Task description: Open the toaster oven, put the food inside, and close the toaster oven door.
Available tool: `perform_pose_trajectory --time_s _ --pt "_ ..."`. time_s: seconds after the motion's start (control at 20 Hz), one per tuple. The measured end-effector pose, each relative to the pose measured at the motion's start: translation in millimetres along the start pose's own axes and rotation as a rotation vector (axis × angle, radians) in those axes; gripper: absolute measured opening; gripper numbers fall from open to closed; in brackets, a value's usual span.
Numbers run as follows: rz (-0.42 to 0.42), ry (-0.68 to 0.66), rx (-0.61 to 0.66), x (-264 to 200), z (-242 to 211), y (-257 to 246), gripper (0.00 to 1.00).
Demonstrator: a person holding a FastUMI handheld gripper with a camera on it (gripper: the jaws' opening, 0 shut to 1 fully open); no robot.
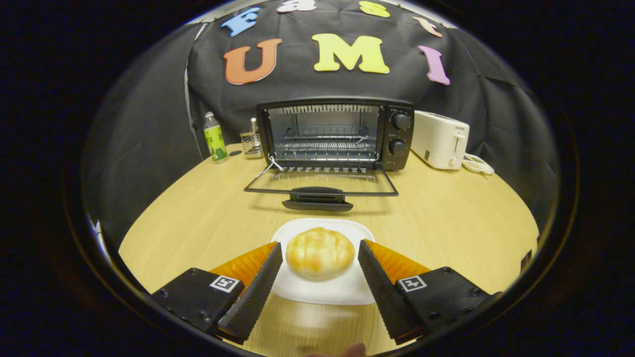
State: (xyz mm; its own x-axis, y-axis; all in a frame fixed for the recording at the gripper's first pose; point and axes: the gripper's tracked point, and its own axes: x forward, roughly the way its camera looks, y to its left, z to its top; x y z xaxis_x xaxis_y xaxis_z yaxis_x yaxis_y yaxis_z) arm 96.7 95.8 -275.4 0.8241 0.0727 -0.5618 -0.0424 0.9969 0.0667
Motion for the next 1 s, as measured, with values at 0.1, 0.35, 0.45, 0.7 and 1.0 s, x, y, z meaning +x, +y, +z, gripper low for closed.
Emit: perform_pose_trajectory --time_s 0.1,0.35,0.45,0.7,1.0 --pt "0.024 0.05 0.012 5 -10 6 1.0" --pt "0.005 0.094 0.018 11 -16 2 1.0" --pt "0.013 0.114 0.032 14 -20 3 0.99" --pt "0.032 0.084 0.072 13 -16 -1 0.82" --pt "0.101 -0.025 0.254 0 10 -4 0.58"
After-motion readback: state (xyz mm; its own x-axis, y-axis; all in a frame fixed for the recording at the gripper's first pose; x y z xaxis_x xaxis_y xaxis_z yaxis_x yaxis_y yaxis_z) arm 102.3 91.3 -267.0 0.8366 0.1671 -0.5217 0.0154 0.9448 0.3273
